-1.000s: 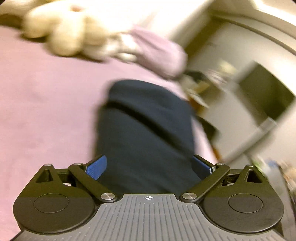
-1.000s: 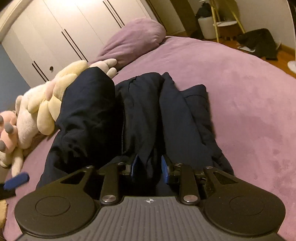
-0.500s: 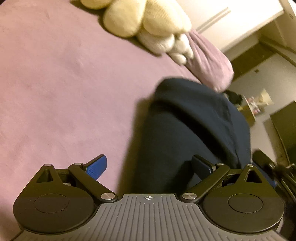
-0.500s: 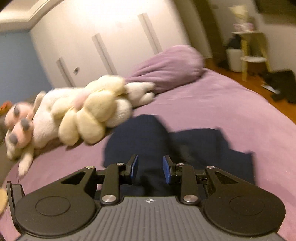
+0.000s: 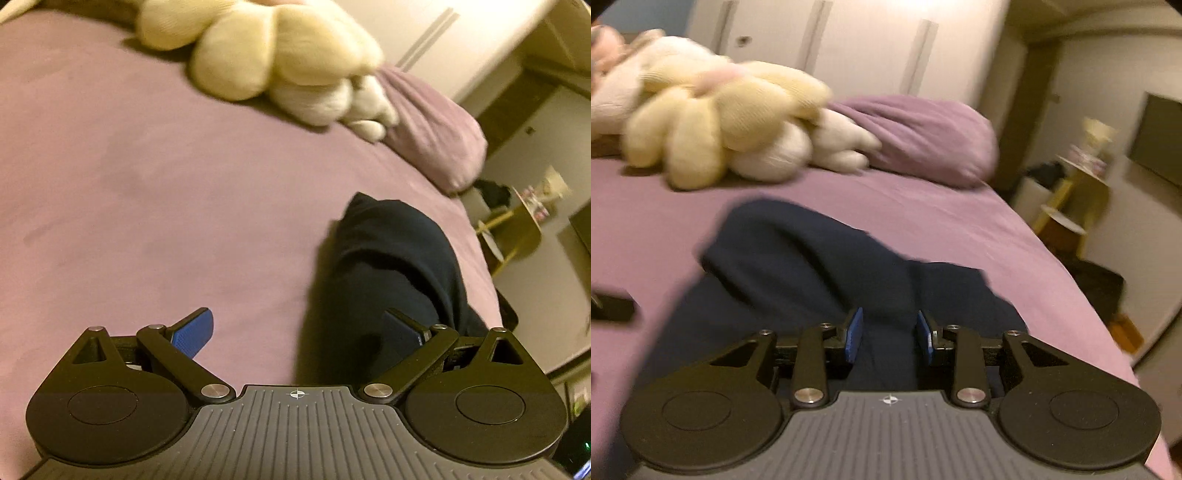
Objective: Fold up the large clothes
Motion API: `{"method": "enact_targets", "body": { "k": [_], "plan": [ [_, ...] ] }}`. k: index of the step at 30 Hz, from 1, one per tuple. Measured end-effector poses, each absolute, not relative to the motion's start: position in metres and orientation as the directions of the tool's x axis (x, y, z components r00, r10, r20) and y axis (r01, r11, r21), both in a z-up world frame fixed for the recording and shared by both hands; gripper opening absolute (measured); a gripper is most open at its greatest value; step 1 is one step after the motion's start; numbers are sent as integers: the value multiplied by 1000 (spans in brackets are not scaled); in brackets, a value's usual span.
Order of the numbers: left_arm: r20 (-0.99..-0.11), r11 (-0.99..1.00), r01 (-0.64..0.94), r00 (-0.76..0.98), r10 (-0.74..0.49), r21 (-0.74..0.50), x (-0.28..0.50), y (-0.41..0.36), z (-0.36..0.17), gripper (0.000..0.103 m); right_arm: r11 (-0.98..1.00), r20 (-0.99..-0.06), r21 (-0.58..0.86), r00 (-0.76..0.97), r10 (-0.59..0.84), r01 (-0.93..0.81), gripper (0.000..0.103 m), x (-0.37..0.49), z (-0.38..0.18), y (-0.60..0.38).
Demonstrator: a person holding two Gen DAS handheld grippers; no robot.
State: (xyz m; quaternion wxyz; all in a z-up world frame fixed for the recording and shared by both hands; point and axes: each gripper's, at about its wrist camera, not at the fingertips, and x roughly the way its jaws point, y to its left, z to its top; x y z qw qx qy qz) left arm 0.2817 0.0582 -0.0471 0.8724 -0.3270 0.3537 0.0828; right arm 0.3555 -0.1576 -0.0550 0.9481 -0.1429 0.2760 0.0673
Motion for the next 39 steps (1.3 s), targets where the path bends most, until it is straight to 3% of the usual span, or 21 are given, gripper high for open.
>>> {"method": "enact_targets", "body": {
  "k": [3, 15, 22, 24, 27, 30, 39],
  "plan": [
    [-643, 786, -337, 760, -97, -518, 296, 34, -41, 101, 990, -563, -81, 825, 47, -112, 30, 358, -63, -206],
    [-681, 899, -275, 731, -35, -341, 336, -32, -75, 103, 989, -508, 143, 856, 101, -32, 29, 345, -87, -263],
    [-678, 905, -249, 732, -57, -345, 321, -23, -58, 103, 969, -489, 240, 855, 174, -60, 30, 339, -77, -279],
    [-687, 882, -263, 721, -89, -390, 310, -23, -51, 103, 974, -478, 215, 861, 175, -78, 30, 328, -72, -284],
    [-687, 851, -289, 718, -110, -438, 298, -29, -54, 103, 987, -476, 151, 870, 129, -63, 40, 312, -75, -288],
    [-687, 864, -295, 723, -78, -409, 299, -33, -60, 103, 975, -470, 212, 867, 164, -70, 40, 307, -79, -303],
    [-682, 851, -297, 725, -94, -433, 301, -29, -71, 103, 976, -460, 205, 873, 164, -76, 40, 309, -90, -299]
  ]
}}
